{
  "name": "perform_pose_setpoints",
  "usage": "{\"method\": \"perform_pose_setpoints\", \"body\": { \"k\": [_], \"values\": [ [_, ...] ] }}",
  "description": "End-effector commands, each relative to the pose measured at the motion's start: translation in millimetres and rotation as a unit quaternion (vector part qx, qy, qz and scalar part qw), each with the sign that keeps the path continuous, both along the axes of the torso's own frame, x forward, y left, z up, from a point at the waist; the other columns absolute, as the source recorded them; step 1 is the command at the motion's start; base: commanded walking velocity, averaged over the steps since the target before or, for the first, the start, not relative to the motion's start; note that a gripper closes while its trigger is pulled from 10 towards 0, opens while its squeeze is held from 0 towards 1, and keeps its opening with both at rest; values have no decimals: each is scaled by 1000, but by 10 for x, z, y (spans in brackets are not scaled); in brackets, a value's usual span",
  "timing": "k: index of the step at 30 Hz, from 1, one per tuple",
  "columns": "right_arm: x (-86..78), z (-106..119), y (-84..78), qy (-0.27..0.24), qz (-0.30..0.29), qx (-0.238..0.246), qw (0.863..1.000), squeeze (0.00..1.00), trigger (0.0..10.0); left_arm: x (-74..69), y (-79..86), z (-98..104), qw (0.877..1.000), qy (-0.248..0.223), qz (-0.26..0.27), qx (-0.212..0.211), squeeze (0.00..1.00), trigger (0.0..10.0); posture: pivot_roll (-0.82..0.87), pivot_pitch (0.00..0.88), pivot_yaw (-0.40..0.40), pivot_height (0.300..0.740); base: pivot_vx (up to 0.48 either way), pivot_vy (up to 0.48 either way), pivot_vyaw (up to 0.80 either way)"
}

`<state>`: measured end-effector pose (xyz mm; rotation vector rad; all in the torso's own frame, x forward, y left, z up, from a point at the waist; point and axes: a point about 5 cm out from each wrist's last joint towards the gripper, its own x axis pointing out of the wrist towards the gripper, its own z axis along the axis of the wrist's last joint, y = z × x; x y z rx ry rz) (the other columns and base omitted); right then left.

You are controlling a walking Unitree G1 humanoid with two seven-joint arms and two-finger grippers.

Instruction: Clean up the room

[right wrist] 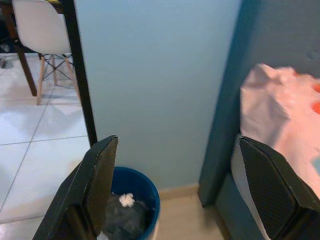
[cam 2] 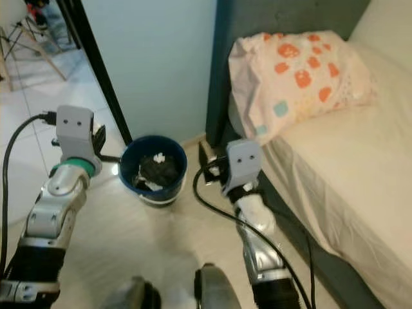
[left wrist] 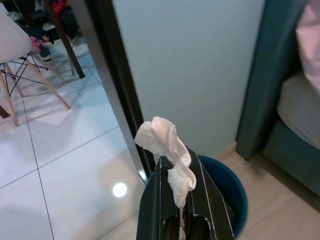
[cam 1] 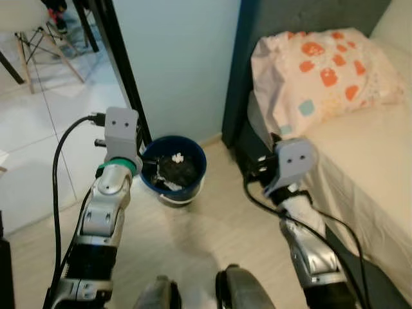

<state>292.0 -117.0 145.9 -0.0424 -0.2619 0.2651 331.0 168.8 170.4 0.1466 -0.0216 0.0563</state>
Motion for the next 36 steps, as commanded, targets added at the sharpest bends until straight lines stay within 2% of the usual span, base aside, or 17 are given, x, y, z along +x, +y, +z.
{"method": "perform_pose_setpoints", "body": {
  "k": [1, 7, 13, 16, 20, 28, 30, 33, 35, 36],
  "values": [
    [-7, -68, -10, 17, -8, 5, 1000, 0, 10000, -31, 62, -101, 1000, 18, 8, 1, 0, 10000, -93, 119, 38, 705, 465, 0, 0],
    [0, -86, -57, 23, -29, 5, 999, 0, 10000, -27, 31, -130, 1000, 27, -11, -1, 0, 10000, -96, 126, 41, 705, 467, 0, 0],
    [8, -93, -77, 29, -38, 13, 999, 0, 10000, -27, -90, -188, 996, 52, -68, -6, 0, 10000, -99, 133, 45, 705, 465, 0, -251],
    [9, -94, -76, 29, -39, 13, 999, 0, 10000, -26, -98, -192, 996, 53, -71, -6, 0, 10000, -99, 133, 45, 705, 465, 0, -800],
    [5, -107, -69, 30, -43, 9, 999, 0, 10000, -23, -130, -235, 995, 63, -79, -7, 0, 10000, -101, 137, 48, 705, 465, 0, 0],
    [9, -132, -38, 36, -41, 6, 999, 0, 10000, -38, -255, -427, 986, 113, -123, -12, 0, 10000, -98, 150, 47, 705, 437, 0, 0],
    [11, -148, -19, 39, -38, 4, 999, 0, 10000, -49, -276, -587, 983, 139, -121, 6, 0, 10000, -105, 158, 48, 705, 0, 0, 0],
    [11, -154, -12, 40, -36, 4, 999, 0, 10000, -62, -265, -681, 981, 152, -115, 27, 0, 10000, -107, 159, 48, 705, 0, 0, 0],
    [7, -167, -12, 44, -35, 4, 998, 0, 10000, -100, -186, -875, 976, 178, -93, 86, 0, 10000, -113, 167, 49, 705, 0, 0, 0],
    [7, -167, -12, 44, -35, 4, 998, 0, 10000, -100, -186, -875, 976, 178, -93, 86, 0, 10000, -113, 167, 49, 705, 0, 0, 0]
  ]
}}
